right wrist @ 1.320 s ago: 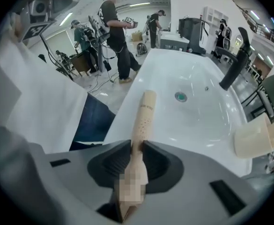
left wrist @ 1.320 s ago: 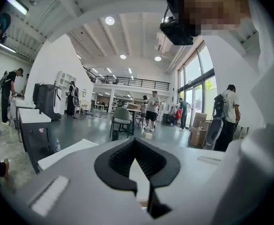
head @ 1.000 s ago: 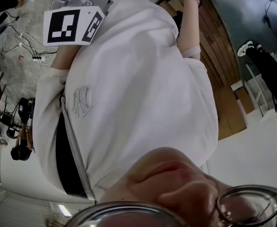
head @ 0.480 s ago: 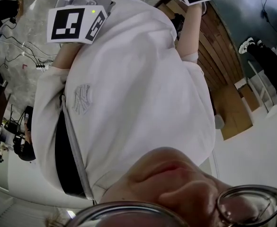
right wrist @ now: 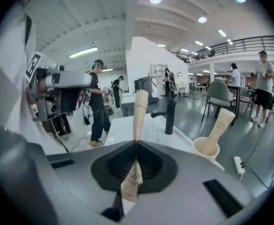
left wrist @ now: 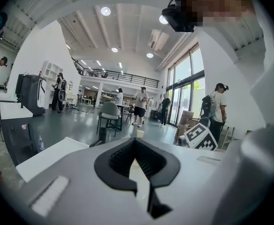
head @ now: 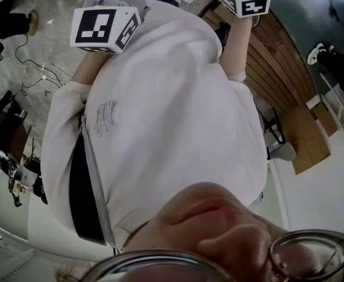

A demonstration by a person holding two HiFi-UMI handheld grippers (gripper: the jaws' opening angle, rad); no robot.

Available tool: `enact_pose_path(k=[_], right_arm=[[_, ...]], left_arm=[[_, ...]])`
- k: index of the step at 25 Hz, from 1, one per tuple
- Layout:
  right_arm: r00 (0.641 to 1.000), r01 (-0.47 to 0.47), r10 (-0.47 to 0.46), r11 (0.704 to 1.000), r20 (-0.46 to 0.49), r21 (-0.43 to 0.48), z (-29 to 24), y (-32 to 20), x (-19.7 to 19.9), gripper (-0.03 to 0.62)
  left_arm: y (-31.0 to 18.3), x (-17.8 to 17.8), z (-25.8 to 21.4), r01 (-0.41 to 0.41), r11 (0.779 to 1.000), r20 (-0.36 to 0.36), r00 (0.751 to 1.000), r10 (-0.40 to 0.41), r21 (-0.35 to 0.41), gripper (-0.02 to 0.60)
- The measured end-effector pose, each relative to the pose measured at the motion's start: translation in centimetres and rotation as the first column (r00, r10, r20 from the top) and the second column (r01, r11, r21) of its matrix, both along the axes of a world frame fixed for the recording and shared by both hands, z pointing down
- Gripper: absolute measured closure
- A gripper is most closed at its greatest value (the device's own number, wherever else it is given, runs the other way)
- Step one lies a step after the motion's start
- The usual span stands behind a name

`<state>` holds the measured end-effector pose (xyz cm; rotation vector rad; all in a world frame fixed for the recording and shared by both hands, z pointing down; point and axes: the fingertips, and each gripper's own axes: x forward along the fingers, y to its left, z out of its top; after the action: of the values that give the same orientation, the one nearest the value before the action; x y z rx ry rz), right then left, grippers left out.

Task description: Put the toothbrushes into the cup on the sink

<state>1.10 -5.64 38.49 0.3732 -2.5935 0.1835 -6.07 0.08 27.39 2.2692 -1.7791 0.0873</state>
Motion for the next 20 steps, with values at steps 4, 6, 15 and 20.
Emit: enact_pose_path(k=[4, 6, 15, 20], right_arm=[[0.989, -0.093, 0.091, 0.996, 0.119, 0.013, -2.5, -2.0, -0.1, 0.58], [0.978, -0.138, 0.132, 0.99, 0.161, 0.023, -3.6, -3.0, 0.0, 0.58], [0.824, -0.361, 0.343, 0.931, 0.451, -0.049, -6.9, -6.2, 1.3, 0.58], [0.75, -0.46, 0.43, 0.885, 0.502, -0.071, -7.1, -7.0, 2.7, 0.58]], left_arm=[[-1.5, -0.5, -0.2, -0.05, 0.999, 0.0, 0.999, 0.05, -0.002, 0.577], [-2.5, -0.7, -0.4, -0.077, 0.997, 0.001, 0.997, 0.077, -0.004, 0.577], [-5.9, -1.4, -0.8, -0.184, 0.983, 0.001, 0.983, 0.184, 0.008, 0.577], [-6.7, -1.6, -0.6, -0.232, 0.973, -0.001, 0.973, 0.232, 0.014, 0.577]])
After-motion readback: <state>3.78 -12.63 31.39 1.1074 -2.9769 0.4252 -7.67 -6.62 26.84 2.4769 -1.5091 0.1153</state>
